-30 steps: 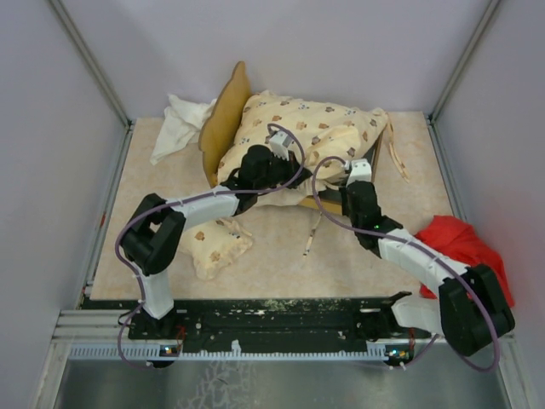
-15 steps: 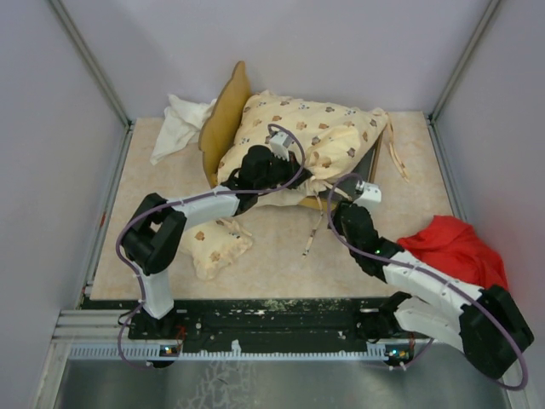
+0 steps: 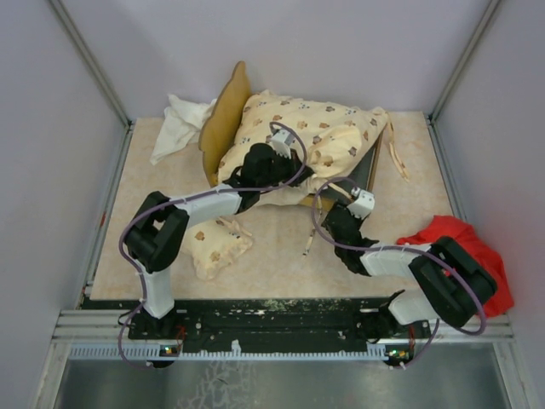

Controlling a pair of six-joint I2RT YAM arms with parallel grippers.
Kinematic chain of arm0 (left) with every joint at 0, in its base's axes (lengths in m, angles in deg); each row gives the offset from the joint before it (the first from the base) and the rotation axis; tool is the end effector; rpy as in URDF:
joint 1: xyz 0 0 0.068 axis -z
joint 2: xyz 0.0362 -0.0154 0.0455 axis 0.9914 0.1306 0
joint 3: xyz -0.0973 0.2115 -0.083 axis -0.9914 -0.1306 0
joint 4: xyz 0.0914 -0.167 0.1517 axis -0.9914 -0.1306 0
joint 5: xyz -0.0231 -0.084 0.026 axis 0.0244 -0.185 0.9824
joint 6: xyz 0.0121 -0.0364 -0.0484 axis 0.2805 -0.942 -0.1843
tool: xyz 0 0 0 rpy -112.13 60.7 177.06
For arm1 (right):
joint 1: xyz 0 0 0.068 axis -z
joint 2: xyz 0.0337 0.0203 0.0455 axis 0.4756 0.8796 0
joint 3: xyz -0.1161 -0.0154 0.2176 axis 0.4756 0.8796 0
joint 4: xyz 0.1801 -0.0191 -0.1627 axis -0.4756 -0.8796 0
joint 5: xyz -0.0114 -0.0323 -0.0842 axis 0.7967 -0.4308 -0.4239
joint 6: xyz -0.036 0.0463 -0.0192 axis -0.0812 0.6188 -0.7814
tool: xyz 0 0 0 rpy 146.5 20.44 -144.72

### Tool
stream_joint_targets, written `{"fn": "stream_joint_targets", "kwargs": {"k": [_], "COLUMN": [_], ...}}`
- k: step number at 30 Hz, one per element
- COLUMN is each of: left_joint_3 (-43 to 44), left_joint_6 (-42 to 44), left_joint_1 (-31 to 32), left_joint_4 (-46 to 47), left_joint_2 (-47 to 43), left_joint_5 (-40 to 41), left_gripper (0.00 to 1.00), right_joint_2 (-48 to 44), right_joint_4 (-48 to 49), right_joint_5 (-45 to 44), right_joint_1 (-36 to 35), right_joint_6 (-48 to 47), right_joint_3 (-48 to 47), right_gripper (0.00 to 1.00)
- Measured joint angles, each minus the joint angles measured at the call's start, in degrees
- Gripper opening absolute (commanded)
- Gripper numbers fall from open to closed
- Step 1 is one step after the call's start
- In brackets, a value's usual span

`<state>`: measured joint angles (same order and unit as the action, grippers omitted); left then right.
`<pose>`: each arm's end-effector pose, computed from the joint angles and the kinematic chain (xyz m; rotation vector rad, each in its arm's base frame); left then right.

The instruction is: Set up the pet bed

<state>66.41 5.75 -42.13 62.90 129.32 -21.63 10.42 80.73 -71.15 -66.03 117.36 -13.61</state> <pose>0.3210 -0.2863 0.2269 0.4431 1.8115 -0.9876 0.2053 0.1201 0.1350 0.4546 1.9227 0.1297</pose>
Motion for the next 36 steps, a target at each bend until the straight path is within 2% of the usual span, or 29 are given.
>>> {"fn": "stream_joint_targets", "kwargs": {"k": [9, 16, 20, 30, 36], "left_joint_3": [2.6, 4.8, 5.8, 6.6, 6.6], "left_joint_6": [0.0, -0.6, -1.0, -1.7, -1.9], "left_joint_1": [0.0, 0.0, 0.0, 0.0, 0.0], "left_joint_4": [0.0, 0.0, 0.0, 0.0, 0.0], "left_joint_2": [2.4, 4.7, 5.7, 6.4, 6.4], "left_joint_5": [0.0, -0.2, -0.3, -0.4, -0.4], "left_gripper": [0.00, 0.00, 0.00, 0.00, 0.00], "right_joint_2": [5.5, 8.0, 9.5, 13.9, 19.6], "right_joint_4": [10.0, 19.1, 20.1, 20.3, 27.7], "right_joint_5": [3.1, 4.6, 3.1, -1.8, -1.7], "right_joint_1": [5.9, 6.3, 6.3, 6.6, 7.0], "right_joint_6": [-1.6, 0.0, 4.2, 11.8, 11.0], "right_joint_3": [0.0, 1.9, 2.3, 1.7, 1.4], "right_gripper": [0.53, 0.46, 0.42, 0.46, 0.42]}}
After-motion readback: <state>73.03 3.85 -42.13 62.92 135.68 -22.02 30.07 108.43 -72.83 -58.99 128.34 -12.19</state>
